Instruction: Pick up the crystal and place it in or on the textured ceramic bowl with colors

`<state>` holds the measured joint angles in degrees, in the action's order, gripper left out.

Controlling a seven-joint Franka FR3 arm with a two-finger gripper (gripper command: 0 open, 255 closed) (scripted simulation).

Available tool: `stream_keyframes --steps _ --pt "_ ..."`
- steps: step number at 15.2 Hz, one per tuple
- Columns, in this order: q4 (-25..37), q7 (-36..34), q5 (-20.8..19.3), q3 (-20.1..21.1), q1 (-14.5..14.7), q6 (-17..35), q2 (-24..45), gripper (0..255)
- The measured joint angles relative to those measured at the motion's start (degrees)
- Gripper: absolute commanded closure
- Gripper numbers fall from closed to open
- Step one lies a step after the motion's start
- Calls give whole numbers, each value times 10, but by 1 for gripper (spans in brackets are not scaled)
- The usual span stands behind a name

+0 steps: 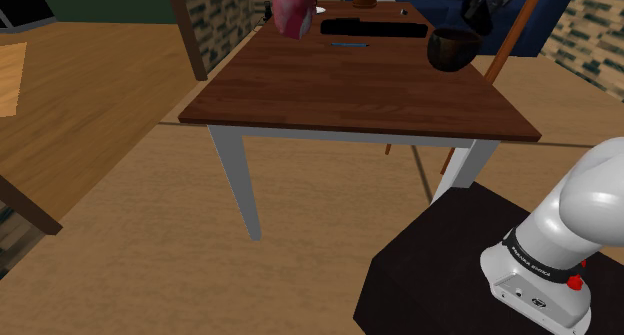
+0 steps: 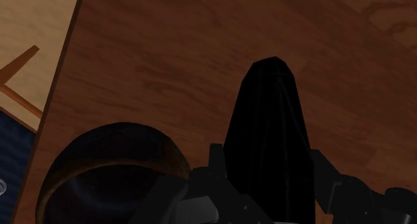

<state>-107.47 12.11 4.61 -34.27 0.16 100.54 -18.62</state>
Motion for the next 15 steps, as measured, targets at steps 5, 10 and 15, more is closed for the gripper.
stream_keyframes --steps 5,10,15 --pt "109 70 70 -65 5 -25 120 255" --pt "287 157 202 -117 -56 -98 300 255" --pt "409 188 284 -109 -136 -143 414 255"
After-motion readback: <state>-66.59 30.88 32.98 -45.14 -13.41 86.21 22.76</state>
